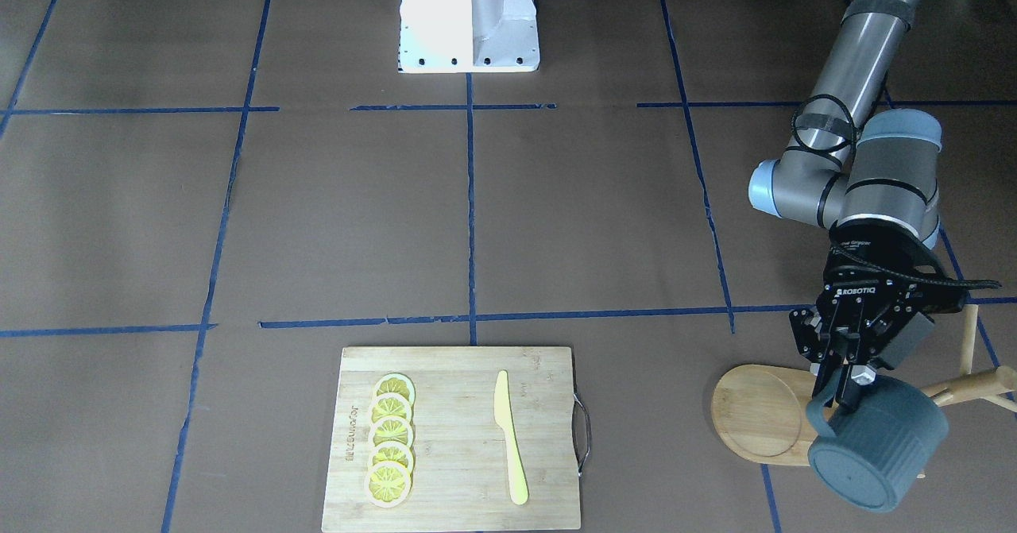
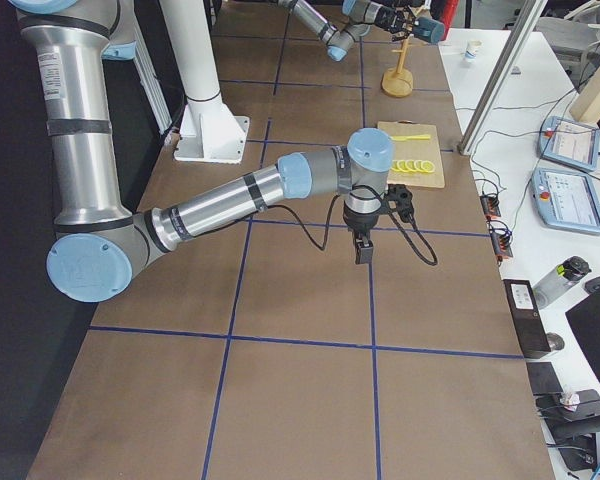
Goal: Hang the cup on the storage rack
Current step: 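Align the mug handle with a rack peg using the left gripper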
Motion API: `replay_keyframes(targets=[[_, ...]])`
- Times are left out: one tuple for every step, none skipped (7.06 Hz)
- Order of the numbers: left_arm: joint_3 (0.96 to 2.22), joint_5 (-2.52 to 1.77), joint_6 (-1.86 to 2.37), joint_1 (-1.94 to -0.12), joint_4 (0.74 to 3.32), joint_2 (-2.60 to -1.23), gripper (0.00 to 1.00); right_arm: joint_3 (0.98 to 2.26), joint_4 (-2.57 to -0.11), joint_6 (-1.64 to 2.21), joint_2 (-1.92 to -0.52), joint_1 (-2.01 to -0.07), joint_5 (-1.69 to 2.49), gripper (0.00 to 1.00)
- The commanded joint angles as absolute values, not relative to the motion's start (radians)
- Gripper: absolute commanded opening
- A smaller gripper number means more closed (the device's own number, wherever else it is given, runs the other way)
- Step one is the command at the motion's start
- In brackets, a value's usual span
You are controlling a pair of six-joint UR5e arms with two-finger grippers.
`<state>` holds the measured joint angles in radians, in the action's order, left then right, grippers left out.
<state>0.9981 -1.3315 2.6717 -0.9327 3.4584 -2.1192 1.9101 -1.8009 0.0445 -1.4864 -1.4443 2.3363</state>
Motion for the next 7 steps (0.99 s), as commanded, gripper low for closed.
replay_keyframes(targets=[[0.980, -1.331, 2.692, -0.933, 3.485, -2.096, 0.00, 1.911, -1.801, 0.044, -1.486, -1.445, 2.336, 1.00], [0.980, -1.331, 2.692, -0.933, 3.485, -2.094, 0.00, 1.911, -1.801, 0.044, -1.486, -1.445, 2.336, 1.00], [0.980, -1.331, 2.700, -0.933, 3.485, -2.092, 0.00, 1.911, -1.801, 0.044, -1.486, -1.443, 2.336, 1.00], [0.980, -1.331, 2.720, -0.933, 3.490, -2.086, 0.01, 1.911, -1.801, 0.044, -1.486, -1.445, 2.336, 1.00], [0.979, -1.331, 2.721, -0.933, 3.491, -2.085, 0.01, 1.910, -1.801, 0.044, -1.486, -1.443, 2.336, 1.00], [0.979, -1.331, 2.733, -0.933, 3.491, -2.085, 0.01, 1.910, -1.801, 0.044, -1.486, -1.443, 2.336, 1.00], [0.974, -1.331, 2.735, -0.931, 3.491, -2.080, 0.01, 1.910, -1.801, 0.044, -1.486, -1.443, 2.336, 1.00]])
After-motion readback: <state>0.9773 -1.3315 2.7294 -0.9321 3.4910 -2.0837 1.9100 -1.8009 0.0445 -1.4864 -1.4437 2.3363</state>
